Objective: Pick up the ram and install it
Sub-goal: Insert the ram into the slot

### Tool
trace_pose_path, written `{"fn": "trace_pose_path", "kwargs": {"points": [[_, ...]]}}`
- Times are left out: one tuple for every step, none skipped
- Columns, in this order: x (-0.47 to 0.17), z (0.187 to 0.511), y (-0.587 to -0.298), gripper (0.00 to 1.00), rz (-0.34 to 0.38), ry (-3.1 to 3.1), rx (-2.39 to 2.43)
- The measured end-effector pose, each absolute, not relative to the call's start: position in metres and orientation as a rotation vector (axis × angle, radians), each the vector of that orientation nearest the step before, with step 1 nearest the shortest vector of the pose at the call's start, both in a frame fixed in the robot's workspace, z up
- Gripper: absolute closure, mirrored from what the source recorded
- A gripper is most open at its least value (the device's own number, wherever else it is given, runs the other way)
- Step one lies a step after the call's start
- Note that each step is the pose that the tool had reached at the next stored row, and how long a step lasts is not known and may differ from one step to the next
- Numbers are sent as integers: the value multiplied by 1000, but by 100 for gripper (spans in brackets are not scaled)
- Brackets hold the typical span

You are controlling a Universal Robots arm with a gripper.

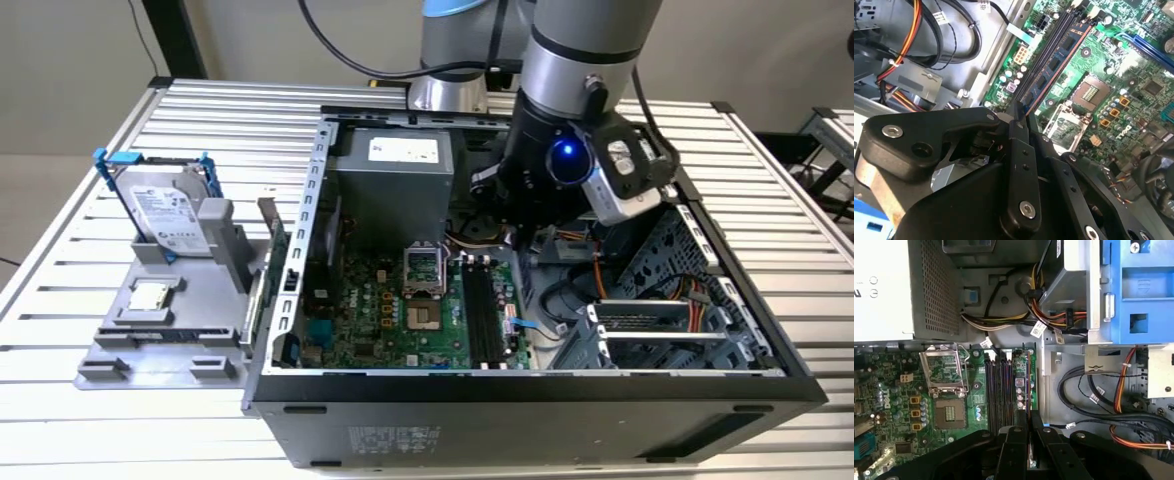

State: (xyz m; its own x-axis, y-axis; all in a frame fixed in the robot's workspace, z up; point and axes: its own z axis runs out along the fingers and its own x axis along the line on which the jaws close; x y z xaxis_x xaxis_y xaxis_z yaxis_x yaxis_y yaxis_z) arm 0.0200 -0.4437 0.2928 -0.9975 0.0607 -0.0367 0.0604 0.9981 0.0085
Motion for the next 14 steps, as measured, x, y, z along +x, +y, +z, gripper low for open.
{"fn": "trace_pose_path", "kwargs": {"points": [[20, 291, -444, 100, 11, 3103, 94], [20, 289, -444, 100, 11, 3103, 94], [20, 287, -444, 100, 11, 3103, 94], [20, 285, -444, 100, 11, 3103, 94], [20, 284, -444, 100, 12, 3103, 94], [20, 282, -445, 100, 11, 3103, 94], [20, 280, -445, 100, 11, 3103, 94], [20, 278, -446, 100, 11, 3103, 94], [20, 276, -446, 100, 11, 3103, 94], [20, 275, -447, 100, 12, 3103, 94], [20, 273, -447, 100, 11, 3103, 94], [20, 271, -448, 100, 11, 3103, 94], [20, 269, -448, 100, 11, 3103, 94], [20, 267, -448, 100, 11, 3103, 94]]}}
